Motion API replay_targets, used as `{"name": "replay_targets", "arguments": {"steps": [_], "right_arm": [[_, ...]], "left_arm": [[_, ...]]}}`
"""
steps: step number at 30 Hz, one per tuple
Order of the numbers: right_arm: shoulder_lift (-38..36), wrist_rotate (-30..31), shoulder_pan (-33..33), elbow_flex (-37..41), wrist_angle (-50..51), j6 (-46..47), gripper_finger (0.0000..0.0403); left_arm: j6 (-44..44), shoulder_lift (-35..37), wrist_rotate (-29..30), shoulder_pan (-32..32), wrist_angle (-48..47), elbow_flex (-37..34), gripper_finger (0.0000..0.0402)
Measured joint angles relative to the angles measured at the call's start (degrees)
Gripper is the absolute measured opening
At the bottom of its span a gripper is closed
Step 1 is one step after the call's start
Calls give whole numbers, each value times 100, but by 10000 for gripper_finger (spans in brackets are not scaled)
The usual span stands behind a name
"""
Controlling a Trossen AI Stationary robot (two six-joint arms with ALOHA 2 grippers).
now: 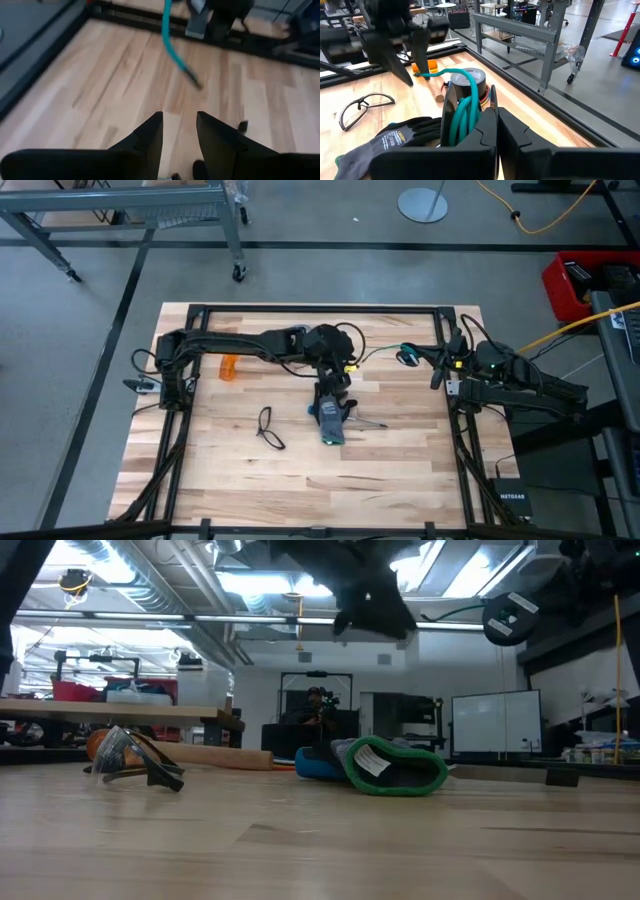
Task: Coil cords
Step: Coil the green wire on the black spool
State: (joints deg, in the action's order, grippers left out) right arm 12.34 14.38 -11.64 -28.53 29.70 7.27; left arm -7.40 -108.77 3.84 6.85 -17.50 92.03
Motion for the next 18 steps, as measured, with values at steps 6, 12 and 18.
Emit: {"name": "replay_targets", "arguments": {"steps": [6,12,18], "right_arm": [[0,-96,1,0,-2,1,1],[0,-97,2,0,-30,0,1],[0,-114,2,0,-57,1,1]], "left_arm": [[143,186,3,0,563,2,111],[150,138,3,0,1164,2,111],[255,126,2,0,1289,0,111]]}}
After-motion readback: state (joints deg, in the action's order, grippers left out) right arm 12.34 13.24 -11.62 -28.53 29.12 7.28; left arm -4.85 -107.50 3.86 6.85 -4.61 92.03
